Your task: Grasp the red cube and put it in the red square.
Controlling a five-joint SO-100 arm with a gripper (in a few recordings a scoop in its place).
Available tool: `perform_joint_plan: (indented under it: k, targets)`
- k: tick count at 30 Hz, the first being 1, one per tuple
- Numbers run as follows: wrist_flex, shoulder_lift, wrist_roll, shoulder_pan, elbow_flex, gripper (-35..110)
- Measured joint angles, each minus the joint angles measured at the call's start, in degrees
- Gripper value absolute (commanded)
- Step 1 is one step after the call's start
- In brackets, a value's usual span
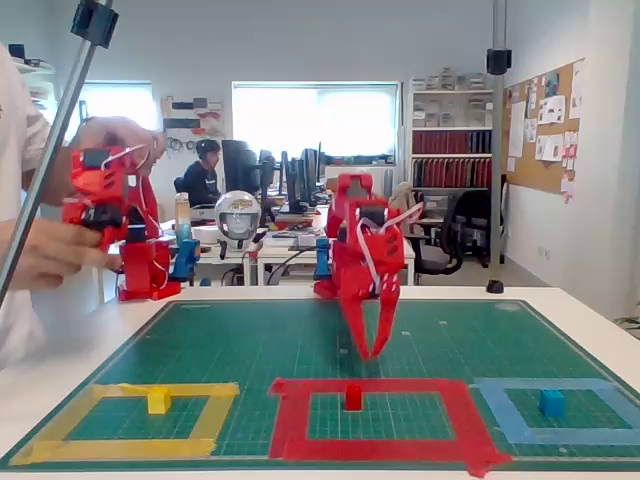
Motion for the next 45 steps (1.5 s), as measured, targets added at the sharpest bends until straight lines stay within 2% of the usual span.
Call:
perform_joint_plan:
  k: [4, 11, 19, 30, 39, 45]
  targets:
    - [-0.44, 22.5, 0.0, 0.18, 26.02, 0]
    - [-10.37, 64.6, 0.0, -0.53, 71.1, 0]
    - [-13.36, 100.28, 0.0, 1.58, 102.3, 0]
    - [-12.48, 123.05, -0.09, 6.42, 120.94, 0]
    - [4.48, 134.3, 0.0, 6.5, 121.03, 0]
    - [10.99, 134.74, 0.0, 6.5, 121.03, 0]
